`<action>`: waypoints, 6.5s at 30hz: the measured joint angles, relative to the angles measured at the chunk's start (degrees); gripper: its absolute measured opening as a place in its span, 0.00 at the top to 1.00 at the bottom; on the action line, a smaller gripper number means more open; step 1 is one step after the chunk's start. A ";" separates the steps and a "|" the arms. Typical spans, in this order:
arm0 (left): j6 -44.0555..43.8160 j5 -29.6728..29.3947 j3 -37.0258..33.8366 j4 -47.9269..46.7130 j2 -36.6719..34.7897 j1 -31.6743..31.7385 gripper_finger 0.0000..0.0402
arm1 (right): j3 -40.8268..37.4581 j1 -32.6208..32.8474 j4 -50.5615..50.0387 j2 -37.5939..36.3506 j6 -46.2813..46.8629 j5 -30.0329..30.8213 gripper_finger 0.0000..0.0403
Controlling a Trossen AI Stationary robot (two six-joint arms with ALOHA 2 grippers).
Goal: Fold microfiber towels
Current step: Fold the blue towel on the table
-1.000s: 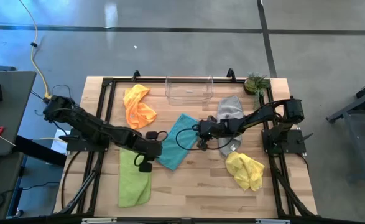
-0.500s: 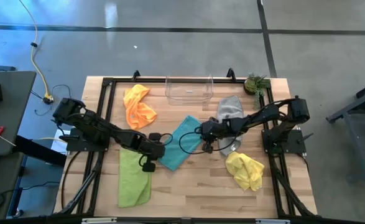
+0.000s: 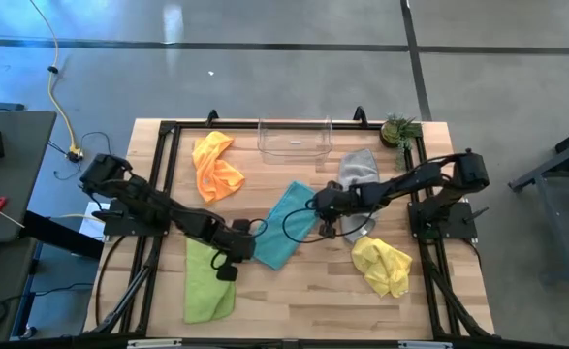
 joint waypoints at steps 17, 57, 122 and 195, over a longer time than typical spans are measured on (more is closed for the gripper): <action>1.67 -0.61 -5.63 -3.47 -6.08 7.96 1.00 | 0.09 0.74 -13.04 -7.69 10.97 0.45 0.93; 11.42 4.65 -5.02 4.37 -7.34 2.09 1.00 | 1.93 17.27 9.71 -3.03 -0.07 9.96 0.67; -0.43 0.55 -22.61 43.91 -6.35 -4.45 1.00 | 29.04 25.20 -16.54 11.75 16.00 8.87 0.75; -6.09 -9.61 -35.79 51.03 -13.11 -13.83 1.00 | 80.80 23.04 -56.86 47.57 10.84 6.67 0.99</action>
